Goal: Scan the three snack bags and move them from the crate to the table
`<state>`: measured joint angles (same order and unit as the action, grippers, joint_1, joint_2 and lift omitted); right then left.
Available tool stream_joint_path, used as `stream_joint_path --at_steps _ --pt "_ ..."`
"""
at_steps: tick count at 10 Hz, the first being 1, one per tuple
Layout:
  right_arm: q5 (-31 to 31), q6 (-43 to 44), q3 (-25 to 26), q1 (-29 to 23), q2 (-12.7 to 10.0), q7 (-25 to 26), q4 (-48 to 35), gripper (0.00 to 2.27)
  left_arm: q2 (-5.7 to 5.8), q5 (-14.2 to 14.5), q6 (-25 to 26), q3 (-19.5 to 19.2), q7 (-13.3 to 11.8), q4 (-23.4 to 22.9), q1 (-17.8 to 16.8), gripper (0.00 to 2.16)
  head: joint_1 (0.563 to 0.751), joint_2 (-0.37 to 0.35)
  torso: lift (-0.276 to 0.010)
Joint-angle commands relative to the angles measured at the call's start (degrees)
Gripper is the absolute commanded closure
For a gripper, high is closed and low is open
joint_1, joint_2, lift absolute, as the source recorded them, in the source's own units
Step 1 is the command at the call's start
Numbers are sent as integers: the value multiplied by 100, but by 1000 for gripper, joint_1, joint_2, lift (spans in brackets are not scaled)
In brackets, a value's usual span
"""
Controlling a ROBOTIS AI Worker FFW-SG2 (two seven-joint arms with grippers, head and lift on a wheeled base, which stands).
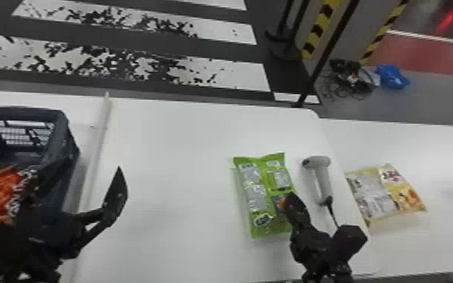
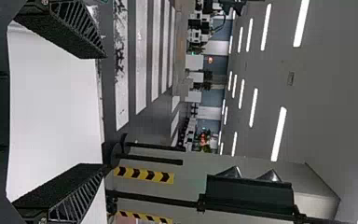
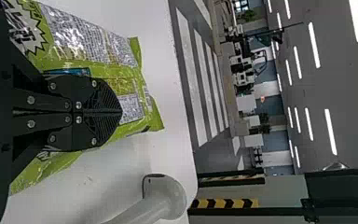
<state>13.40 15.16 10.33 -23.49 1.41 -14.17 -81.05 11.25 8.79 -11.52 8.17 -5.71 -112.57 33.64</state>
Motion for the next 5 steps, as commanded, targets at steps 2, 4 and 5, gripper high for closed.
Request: stream_joint_path --at_steps 2,4,5 --pt "-92 17 -119 55 0 2 203 2243 0 26 -135 0 -9 51 2 36 695 -212 -62" --pt "-127 35 -269 3 -9 2 212 2243 -18 35 -206 0 -35 104 2 36 695 -200 -62" --pt "-127 70 -269 -32 -9 2 151 2243 -18 44 -223 0 -35 113 2 36 695 -188 -62"
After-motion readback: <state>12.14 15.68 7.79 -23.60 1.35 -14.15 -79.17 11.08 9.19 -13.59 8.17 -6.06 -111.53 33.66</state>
